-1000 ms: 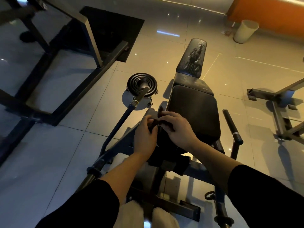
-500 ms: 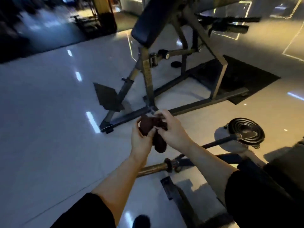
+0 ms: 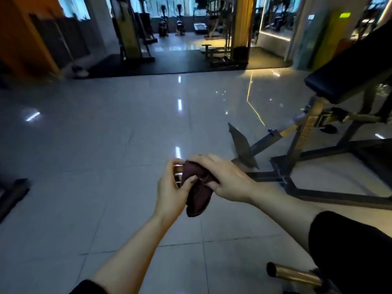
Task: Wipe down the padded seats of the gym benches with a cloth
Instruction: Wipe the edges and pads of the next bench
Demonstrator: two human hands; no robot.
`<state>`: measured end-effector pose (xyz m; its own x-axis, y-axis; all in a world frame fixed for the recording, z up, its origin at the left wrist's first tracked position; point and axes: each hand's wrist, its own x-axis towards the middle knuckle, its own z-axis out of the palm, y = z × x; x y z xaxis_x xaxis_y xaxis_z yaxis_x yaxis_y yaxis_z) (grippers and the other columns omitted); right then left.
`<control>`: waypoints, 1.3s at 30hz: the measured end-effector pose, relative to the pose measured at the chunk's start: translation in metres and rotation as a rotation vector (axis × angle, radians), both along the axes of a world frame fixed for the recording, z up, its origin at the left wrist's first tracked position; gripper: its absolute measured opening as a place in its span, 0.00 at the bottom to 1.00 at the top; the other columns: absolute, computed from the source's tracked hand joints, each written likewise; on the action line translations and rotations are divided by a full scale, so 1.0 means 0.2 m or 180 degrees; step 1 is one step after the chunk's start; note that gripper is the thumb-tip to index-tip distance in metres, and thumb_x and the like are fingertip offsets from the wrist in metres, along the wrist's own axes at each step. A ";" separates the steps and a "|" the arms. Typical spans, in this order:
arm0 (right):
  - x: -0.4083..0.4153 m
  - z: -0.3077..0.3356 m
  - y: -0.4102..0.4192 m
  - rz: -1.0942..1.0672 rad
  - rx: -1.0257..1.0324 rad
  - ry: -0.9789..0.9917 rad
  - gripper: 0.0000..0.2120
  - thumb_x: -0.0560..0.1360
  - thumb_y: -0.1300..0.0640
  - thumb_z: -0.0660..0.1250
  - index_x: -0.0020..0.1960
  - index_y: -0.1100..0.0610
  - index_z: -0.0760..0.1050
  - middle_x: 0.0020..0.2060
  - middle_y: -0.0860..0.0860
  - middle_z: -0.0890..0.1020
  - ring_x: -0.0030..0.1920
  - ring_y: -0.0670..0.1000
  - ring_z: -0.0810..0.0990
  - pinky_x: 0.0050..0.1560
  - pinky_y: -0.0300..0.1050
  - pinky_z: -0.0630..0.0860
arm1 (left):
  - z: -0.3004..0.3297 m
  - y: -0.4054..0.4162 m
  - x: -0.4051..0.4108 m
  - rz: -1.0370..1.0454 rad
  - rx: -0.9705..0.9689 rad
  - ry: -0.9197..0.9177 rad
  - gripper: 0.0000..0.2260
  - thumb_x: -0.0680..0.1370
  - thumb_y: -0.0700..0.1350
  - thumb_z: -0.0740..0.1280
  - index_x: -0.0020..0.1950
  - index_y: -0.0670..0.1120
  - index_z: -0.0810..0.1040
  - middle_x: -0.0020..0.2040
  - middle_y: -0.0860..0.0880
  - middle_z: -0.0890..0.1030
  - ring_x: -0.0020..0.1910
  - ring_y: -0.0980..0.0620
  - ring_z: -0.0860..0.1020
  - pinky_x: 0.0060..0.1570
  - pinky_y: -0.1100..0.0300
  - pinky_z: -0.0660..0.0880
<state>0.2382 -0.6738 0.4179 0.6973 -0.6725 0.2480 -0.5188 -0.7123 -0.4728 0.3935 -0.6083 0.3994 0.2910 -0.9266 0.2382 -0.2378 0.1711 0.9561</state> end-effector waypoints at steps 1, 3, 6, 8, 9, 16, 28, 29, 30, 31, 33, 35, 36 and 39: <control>0.08 0.01 -0.03 -0.0019 -0.0117 0.0014 0.27 0.74 0.61 0.66 0.71 0.48 0.65 0.55 0.50 0.74 0.56 0.53 0.75 0.53 0.49 0.73 | 0.01 -0.04 0.08 -0.0044 -0.0032 0.0029 0.14 0.74 0.35 0.71 0.52 0.52 0.73 0.43 0.57 0.81 0.42 0.61 0.80 0.41 0.67 0.76; 0.16 0.03 -0.11 -0.0217 -0.0295 0.0013 0.22 0.74 0.59 0.67 0.66 0.50 0.69 0.50 0.47 0.72 0.53 0.52 0.74 0.48 0.45 0.71 | 0.03 -0.15 0.17 -0.0232 -0.0032 0.0027 0.14 0.74 0.35 0.71 0.52 0.52 0.76 0.44 0.57 0.82 0.43 0.60 0.80 0.43 0.67 0.76; 0.11 0.05 -0.25 -0.0731 -0.0517 0.0091 0.15 0.74 0.57 0.67 0.61 0.51 0.72 0.45 0.45 0.69 0.47 0.52 0.75 0.42 0.46 0.70 | 0.02 -0.36 0.15 -0.0648 -0.0019 -0.0007 0.14 0.75 0.35 0.70 0.57 0.50 0.78 0.49 0.54 0.82 0.48 0.59 0.80 0.48 0.65 0.76; 0.02 0.06 -0.34 -0.1107 -0.0536 0.0134 0.14 0.74 0.57 0.68 0.59 0.52 0.73 0.45 0.45 0.67 0.45 0.51 0.74 0.41 0.45 0.70 | 0.02 -0.51 0.06 -0.0956 -0.0050 0.0003 0.17 0.75 0.35 0.70 0.61 0.48 0.77 0.52 0.55 0.82 0.51 0.60 0.80 0.51 0.66 0.76; -0.04 0.05 -0.39 -0.1303 -0.0530 0.0129 0.13 0.74 0.58 0.68 0.58 0.52 0.73 0.45 0.46 0.67 0.44 0.51 0.73 0.41 0.44 0.70 | 0.02 -0.59 0.00 -0.1125 -0.0064 -0.0012 0.19 0.74 0.33 0.70 0.63 0.47 0.76 0.53 0.56 0.81 0.51 0.62 0.79 0.52 0.68 0.75; -0.57 -0.03 -0.86 -0.2310 -0.0428 -0.0319 0.12 0.71 0.58 0.73 0.51 0.54 0.74 0.61 0.52 0.73 0.65 0.50 0.69 0.63 0.43 0.69 | -0.01 -1.29 -0.55 -0.1742 -0.0310 -0.0746 0.19 0.74 0.32 0.68 0.61 0.49 0.74 0.54 0.53 0.79 0.53 0.60 0.77 0.55 0.66 0.74; -1.63 -0.14 -0.99 -0.4575 -0.0110 -0.0641 0.19 0.71 0.59 0.71 0.61 0.53 0.72 0.51 0.51 0.81 0.51 0.53 0.80 0.49 0.49 0.77 | -0.11 -1.90 -1.90 -0.3471 -0.0855 -0.1238 0.12 0.76 0.47 0.65 0.57 0.43 0.79 0.51 0.48 0.78 0.51 0.53 0.76 0.50 0.71 0.68; -1.73 -0.16 -0.96 -0.4787 -0.0110 -0.0527 0.20 0.71 0.59 0.72 0.61 0.52 0.72 0.51 0.52 0.81 0.51 0.55 0.80 0.48 0.51 0.77 | -0.14 -1.89 -2.04 -0.3717 -0.0857 -0.1178 0.13 0.76 0.46 0.65 0.57 0.43 0.79 0.52 0.46 0.79 0.52 0.52 0.77 0.51 0.71 0.69; -1.81 -0.19 -0.92 -0.5027 -0.0103 -0.0393 0.20 0.70 0.59 0.72 0.60 0.51 0.72 0.51 0.52 0.80 0.51 0.56 0.80 0.47 0.53 0.77 | -0.16 -1.88 -2.17 -0.3978 -0.0799 -0.1131 0.11 0.77 0.44 0.66 0.58 0.43 0.79 0.54 0.46 0.80 0.53 0.52 0.77 0.51 0.71 0.70; -1.88 -0.21 -0.89 -0.5310 -0.0070 -0.0245 0.22 0.70 0.59 0.73 0.60 0.50 0.71 0.51 0.52 0.79 0.51 0.57 0.79 0.47 0.54 0.77 | -0.18 -1.87 -2.30 -0.4235 -0.0749 -0.1120 0.11 0.77 0.41 0.67 0.60 0.43 0.79 0.56 0.47 0.79 0.55 0.52 0.77 0.52 0.73 0.70; -2.00 -0.24 -0.83 -0.5841 -0.0001 -0.0025 0.25 0.70 0.58 0.73 0.64 0.50 0.70 0.57 0.52 0.76 0.55 0.56 0.78 0.51 0.53 0.78 | -0.22 -1.84 -2.50 -0.4770 -0.0666 -0.1112 0.15 0.77 0.39 0.69 0.63 0.44 0.77 0.59 0.48 0.79 0.57 0.53 0.77 0.56 0.67 0.74; -2.09 -0.26 -0.79 -0.6362 0.0021 -0.0023 0.26 0.72 0.59 0.72 0.67 0.50 0.68 0.64 0.52 0.72 0.60 0.56 0.75 0.57 0.49 0.76 | -0.26 -1.81 -2.68 -0.5336 -0.0557 -0.1110 0.17 0.77 0.39 0.69 0.65 0.47 0.75 0.62 0.49 0.77 0.59 0.53 0.77 0.58 0.58 0.76; -2.13 -0.26 -0.77 -0.6641 0.0028 -0.0056 0.26 0.73 0.59 0.72 0.68 0.50 0.68 0.66 0.52 0.71 0.63 0.55 0.74 0.60 0.49 0.74 | -0.28 -1.80 -2.77 -0.5576 -0.0502 -0.1113 0.17 0.77 0.39 0.69 0.66 0.48 0.75 0.63 0.50 0.77 0.60 0.53 0.76 0.59 0.57 0.76; -2.22 -0.28 -0.69 -0.7398 0.0063 -0.0363 0.22 0.74 0.61 0.71 0.66 0.50 0.71 0.64 0.52 0.73 0.64 0.53 0.72 0.63 0.47 0.71 | -0.30 -1.75 -3.01 -0.6332 -0.0413 -0.1091 0.18 0.77 0.38 0.68 0.66 0.50 0.74 0.62 0.53 0.77 0.61 0.55 0.75 0.57 0.63 0.74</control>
